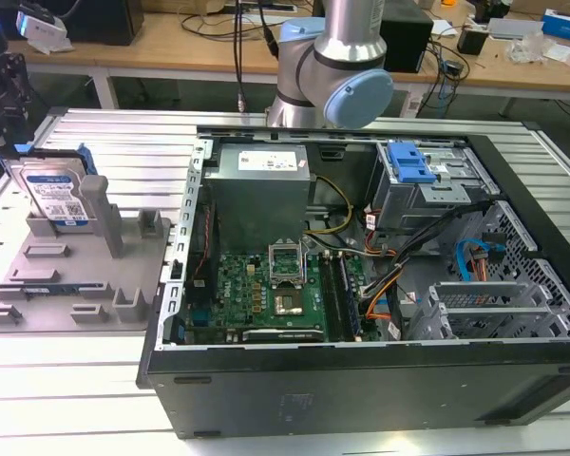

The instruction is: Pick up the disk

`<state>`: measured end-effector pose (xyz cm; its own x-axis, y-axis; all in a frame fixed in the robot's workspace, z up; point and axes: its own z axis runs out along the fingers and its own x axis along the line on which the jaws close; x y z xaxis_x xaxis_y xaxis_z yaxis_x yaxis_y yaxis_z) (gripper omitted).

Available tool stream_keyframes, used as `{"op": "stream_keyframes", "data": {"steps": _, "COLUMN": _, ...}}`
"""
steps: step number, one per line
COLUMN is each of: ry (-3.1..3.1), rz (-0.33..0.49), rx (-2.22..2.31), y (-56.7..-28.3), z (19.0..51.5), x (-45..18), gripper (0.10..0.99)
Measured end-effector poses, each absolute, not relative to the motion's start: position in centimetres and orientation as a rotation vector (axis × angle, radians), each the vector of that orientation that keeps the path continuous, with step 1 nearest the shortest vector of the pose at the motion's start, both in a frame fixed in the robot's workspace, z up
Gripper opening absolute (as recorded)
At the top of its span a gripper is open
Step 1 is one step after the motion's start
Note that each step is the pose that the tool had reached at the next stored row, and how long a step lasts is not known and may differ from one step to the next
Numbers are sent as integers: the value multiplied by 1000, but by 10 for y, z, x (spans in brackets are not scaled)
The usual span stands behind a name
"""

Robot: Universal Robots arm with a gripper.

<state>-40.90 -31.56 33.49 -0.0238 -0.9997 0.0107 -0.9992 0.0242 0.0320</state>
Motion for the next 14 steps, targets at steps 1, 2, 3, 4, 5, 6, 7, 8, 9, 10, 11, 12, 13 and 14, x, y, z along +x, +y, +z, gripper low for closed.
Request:
{"op": "stream_keyframes", "data": {"steps": 1, "ry": -2222, "rz": -23, "rx": 2177, "y": -316, "z": 334, "x": -409, "gripper": 482}}
{"op": "stream_keyframes", "data": {"steps": 2, "ry": -2212, "rz": -19, "rx": 2184, "y": -316, "z": 334, "x": -409, "gripper": 482}}
{"op": "stream_keyframes", "data": {"steps": 3, "ry": -2204, "rz": -17, "rx": 2190, "y": -316, "z": 333, "x": -409, "gripper": 482}}
{"op": "stream_keyframes", "data": {"steps": 4, "ry": -2200, "rz": -15, "rx": 2192, "y": -315, "z": 332, "x": -409, "gripper": 482}}
{"op": "stream_keyframes", "data": {"steps": 5, "ry": -2198, "rz": -14, "rx": 2194, "y": -315, "z": 332, "x": -409, "gripper": 482}}
{"op": "stream_keyframes", "data": {"steps": 6, "ry": -2197, "rz": -14, "rx": 2195, "y": -315, "z": 331, "x": -409, "gripper": 482}}
{"op": "stream_keyframes", "data": {"steps": 7, "ry": -2196, "rz": -13, "rx": 2195, "y": -315, "z": 331, "x": -409, "gripper": 482}}
{"op": "stream_keyframes", "data": {"steps": 8, "ry": -2196, "rz": -13, "rx": 2196, "y": -314, "z": 330, "x": -409, "gripper": 482}}
{"op": "stream_keyframes", "data": {"steps": 9, "ry": -2195, "rz": -13, "rx": 2196, "y": -313, "z": 329, "x": -409, "gripper": 482}}
{"op": "stream_keyframes", "data": {"steps": 10, "ry": -2195, "rz": -13, "rx": 2196, "y": -312, "z": 329, "x": -409, "gripper": 482}}
{"op": "stream_keyframes", "data": {"steps": 11, "ry": -2195, "rz": -13, "rx": 2197, "y": -311, "z": 328, "x": -409, "gripper": 482}}
{"op": "stream_keyframes", "data": {"steps": 12, "ry": -2194, "rz": -12, "rx": 2197, "y": -311, "z": 327, "x": -409, "gripper": 482}}
{"op": "stream_keyframes", "data": {"steps": 13, "ry": -2193, "rz": -12, "rx": 2198, "y": -311, "z": 326, "x": -409, "gripper": 482}}
{"op": "stream_keyframes", "data": {"steps": 14, "ry": -2192, "rz": -12, "rx": 2198, "y": -311, "z": 325, "x": -409, "gripper": 482}}
